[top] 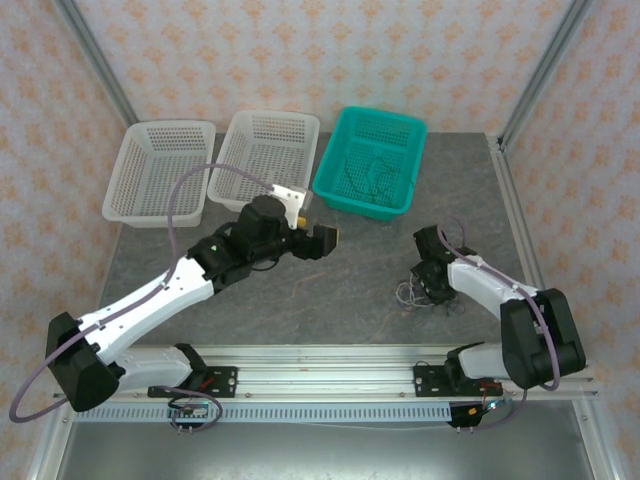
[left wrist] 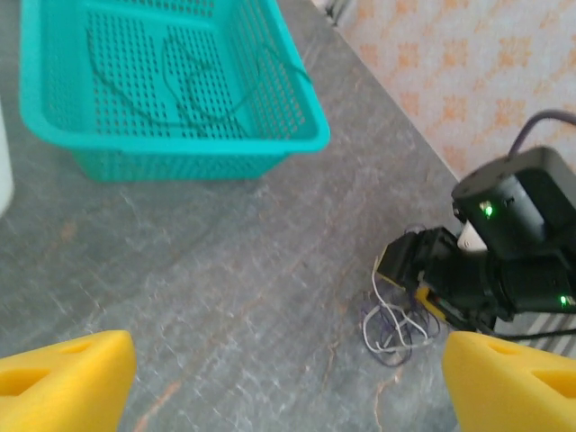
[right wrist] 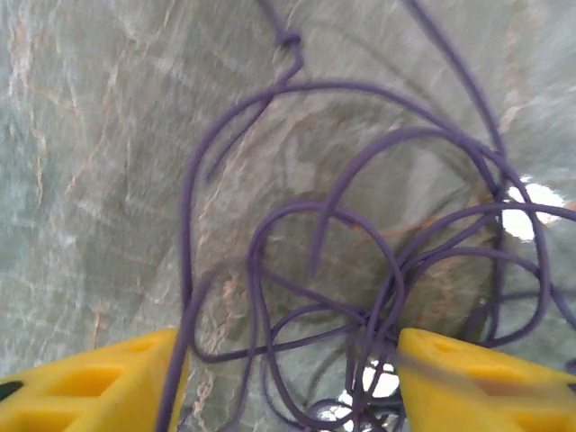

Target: Untangle the cables

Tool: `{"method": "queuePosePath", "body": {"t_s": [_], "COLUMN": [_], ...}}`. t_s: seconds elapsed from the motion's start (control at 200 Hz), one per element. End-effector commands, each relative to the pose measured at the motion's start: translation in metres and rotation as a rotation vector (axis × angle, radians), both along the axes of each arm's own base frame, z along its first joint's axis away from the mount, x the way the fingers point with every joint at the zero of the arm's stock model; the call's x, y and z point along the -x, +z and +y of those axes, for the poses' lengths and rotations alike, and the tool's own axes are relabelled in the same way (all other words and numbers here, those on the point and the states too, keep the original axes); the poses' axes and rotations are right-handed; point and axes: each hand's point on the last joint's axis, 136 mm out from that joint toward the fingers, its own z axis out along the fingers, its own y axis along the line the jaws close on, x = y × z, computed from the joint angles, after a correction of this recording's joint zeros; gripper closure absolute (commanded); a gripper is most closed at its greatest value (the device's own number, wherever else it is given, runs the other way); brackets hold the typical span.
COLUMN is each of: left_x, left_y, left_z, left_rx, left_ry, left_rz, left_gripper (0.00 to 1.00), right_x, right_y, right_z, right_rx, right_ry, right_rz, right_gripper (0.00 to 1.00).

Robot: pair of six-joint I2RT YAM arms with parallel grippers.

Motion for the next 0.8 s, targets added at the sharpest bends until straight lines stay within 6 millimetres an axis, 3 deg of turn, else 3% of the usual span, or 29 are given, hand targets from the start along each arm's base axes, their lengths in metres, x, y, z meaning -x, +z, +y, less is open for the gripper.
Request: {"method": "queuePosePath", "body": {"t_s": [0.0, 0.095, 0.165, 0.47, 0.646, 0.796], "left_x": [0.012, 0.016, 0.016, 0.014, 0.010, 0.005], "left_y": [-0.022, -0.042, -0.055, -0.088, -0.109, -0.126], "left_z": [-0.006, -0.008, -0.009, -0.033, -0.042, -0.049], "left_rx": [0.014, 0.024, 0.029, 0.093, 0.103, 0.122], "left_ry": [-0.011, -0.002, 0.010, 0.012, 0.045, 0.067], "left_rz": [0.062, 0.105, 0.137, 0.288, 0.389, 0.433], "left_gripper": [0.11, 0.15, 0.20, 0.34, 0.45, 0.47], "right_x": [-0.012, -0.015, -0.018, -0.030, -0.036, -0.039], "right_y": [-0.006, -0.004, -0.001, 0.032, 0.040, 0.046], "right_z": [0.026, 0.037, 0.051, 0.111, 0.128, 0.143], "right_rx": [-0.165, -0.220, -0.252, -0.278, -0.315, -0.369], "right_ry": [-0.011, -0.045, -0.037, 0.052, 0.077, 0.119], "right_rz": [-0.069, -0.110, -0.128, -0.222, -0.256, -0.289], "right_gripper": [0.68, 0.90, 1.00, 1.00, 1.00, 1.00]}}
